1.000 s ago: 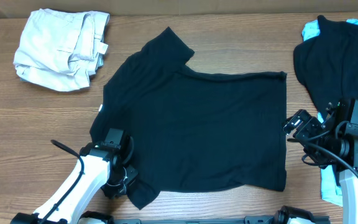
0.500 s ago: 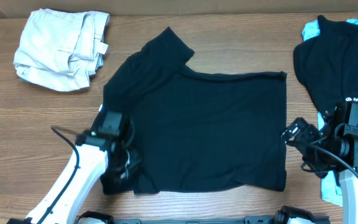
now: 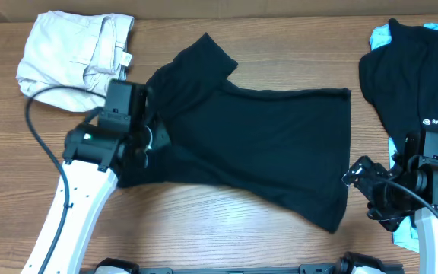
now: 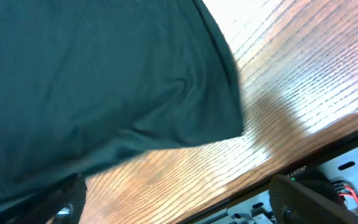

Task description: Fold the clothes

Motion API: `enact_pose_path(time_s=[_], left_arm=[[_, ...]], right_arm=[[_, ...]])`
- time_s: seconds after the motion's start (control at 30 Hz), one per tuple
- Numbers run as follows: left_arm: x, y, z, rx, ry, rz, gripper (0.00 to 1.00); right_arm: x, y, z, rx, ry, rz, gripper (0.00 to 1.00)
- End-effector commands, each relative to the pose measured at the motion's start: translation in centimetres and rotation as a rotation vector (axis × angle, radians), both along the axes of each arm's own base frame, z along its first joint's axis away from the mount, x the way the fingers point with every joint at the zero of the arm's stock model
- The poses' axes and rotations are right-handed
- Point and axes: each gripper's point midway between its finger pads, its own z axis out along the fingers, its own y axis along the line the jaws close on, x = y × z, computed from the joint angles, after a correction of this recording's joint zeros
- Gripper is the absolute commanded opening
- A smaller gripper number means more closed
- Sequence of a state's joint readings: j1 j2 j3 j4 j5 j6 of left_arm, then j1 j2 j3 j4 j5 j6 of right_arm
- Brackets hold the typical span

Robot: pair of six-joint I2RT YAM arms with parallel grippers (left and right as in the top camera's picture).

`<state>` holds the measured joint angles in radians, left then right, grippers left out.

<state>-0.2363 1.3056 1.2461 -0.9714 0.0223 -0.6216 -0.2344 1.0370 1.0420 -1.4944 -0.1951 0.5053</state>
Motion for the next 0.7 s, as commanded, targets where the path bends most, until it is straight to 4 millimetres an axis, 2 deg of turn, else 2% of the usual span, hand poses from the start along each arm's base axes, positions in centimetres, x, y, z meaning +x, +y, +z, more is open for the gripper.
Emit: enact_pose_path(time_s=[0.0,0.1,0.27,0.5,0.6,0.67], left_arm=[[1.8,2.5,2.1,0.141,-0.106,0.063,0.04],[2.5,2.6,2.5,0.148,-0.139,0.076,0.04],[3.2,2.6,2.9,0.146,-0.169,0.082,0.04],[3.2,2.8,2.4,0.17,-0.152,0.08,0.04],[3.2,2.8,2.3,0.171,-0.146,0.079,0.04],[3.2,2.8,2.2,0.172,-0.142,0.079,0.04]], right_arm=[[-0.5,0.7,-1.2,0.038,0.033,-0.017,0.9],[-0.6,2.5,-2.8,0.117,0.05,0.017,0.82],[-2.1,4.9,-6.4,0.155,0.154,0.037,0.81],[-3.4,7.9,-10.6,0.149,0.219,0.076,0.79],[-3.5,8.5,-12.2,0.126,0.23,0.072,0.78],[-3.4,8.1,-13.3,0.073,0.241,0.057,0.77]])
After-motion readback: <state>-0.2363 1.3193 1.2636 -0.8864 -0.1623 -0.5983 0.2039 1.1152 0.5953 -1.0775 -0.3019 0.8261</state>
